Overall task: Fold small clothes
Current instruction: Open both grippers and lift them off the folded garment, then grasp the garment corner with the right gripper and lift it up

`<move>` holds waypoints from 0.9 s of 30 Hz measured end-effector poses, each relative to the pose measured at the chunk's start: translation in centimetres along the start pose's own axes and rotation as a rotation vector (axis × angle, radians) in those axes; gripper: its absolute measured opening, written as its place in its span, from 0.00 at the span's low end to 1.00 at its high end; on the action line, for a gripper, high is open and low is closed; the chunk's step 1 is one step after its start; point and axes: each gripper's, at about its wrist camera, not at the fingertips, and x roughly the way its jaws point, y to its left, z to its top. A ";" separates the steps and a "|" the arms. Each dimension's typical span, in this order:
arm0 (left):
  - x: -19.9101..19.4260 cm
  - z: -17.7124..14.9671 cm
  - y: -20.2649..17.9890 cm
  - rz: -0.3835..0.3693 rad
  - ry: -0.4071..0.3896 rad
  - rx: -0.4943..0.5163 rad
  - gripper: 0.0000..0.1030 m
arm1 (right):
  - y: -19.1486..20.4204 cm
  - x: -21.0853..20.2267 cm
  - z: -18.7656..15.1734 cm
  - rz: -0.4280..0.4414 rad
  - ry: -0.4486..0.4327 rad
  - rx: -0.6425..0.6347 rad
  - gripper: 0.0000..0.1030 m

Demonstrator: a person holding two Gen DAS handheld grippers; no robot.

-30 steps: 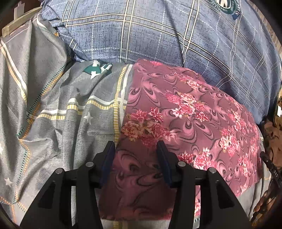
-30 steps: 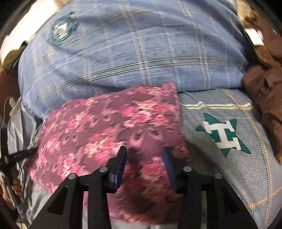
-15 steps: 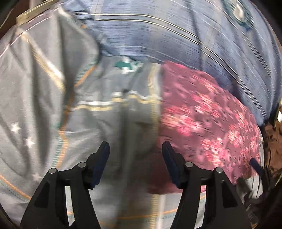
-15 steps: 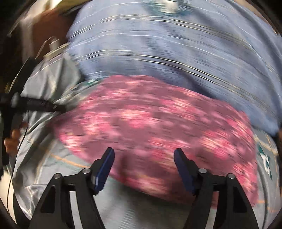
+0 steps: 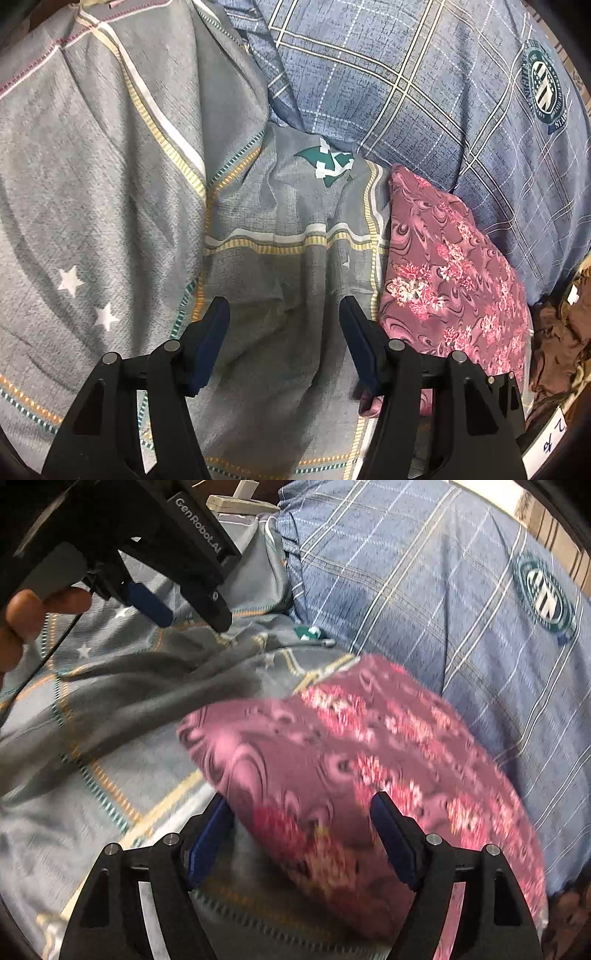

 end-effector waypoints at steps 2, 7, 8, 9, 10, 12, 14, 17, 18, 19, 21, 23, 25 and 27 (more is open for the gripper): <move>0.6 0.3 -0.4 -0.015 0.019 -0.003 0.59 | -0.1 0.0 0.2 -0.008 -0.018 -0.001 0.57; 2.5 1.9 -2.4 -0.093 0.109 -0.006 0.59 | -1.9 -1.5 -0.1 -0.018 -0.097 0.064 0.05; 3.0 2.4 -3.1 -0.112 0.130 -0.009 0.59 | -2.3 -2.1 -0.2 -0.027 -0.120 0.080 0.05; 3.6 3.0 -3.7 -0.129 0.148 -0.013 0.59 | -2.8 -2.7 -0.3 -0.029 -0.143 0.097 0.05; 4.2 3.7 -4.5 -0.151 0.169 -0.024 0.59 | -3.1 -3.1 -0.3 -0.032 -0.159 0.110 0.05; 5.3 4.6 -5.6 -0.190 0.202 -0.043 0.59 | -3.8 -4.0 -0.6 -0.030 -0.186 0.135 0.05; 6.7 5.6 -7.0 -0.249 0.239 -0.072 0.59 | -4.3 -4.3 -0.8 -0.018 -0.190 0.149 0.05; 8.4 6.4 -8.7 -0.311 0.291 -0.098 0.59 | -4.5 -4.1 -1.2 -0.012 -0.186 0.143 0.05; 9.0 6.5 -9.3 -0.312 0.307 -0.099 0.59 | -4.5 -4.1 -1.3 -0.008 -0.184 0.144 0.05; 9.5 6.6 -9.8 -0.302 0.319 -0.098 0.59 | -4.5 -3.9 -1.3 -0.003 -0.183 0.147 0.05; 9.9 6.9 -10.6 -0.289 0.325 -0.100 0.59 | -4.6 -3.8 -1.4 0.008 -0.179 0.156 0.05; 9.3 7.4 -10.7 -0.359 0.298 -0.122 0.59 | -4.7 -3.8 -1.7 0.017 -0.179 0.167 0.05; 8.4 7.9 -10.0 -0.427 0.249 -0.160 0.60 | -4.8 -3.9 -1.9 0.028 -0.181 0.172 0.05; 8.0 8.4 -9.4 -0.435 0.223 -0.177 0.66 | -4.6 -3.9 -2.1 0.036 -0.181 0.172 0.05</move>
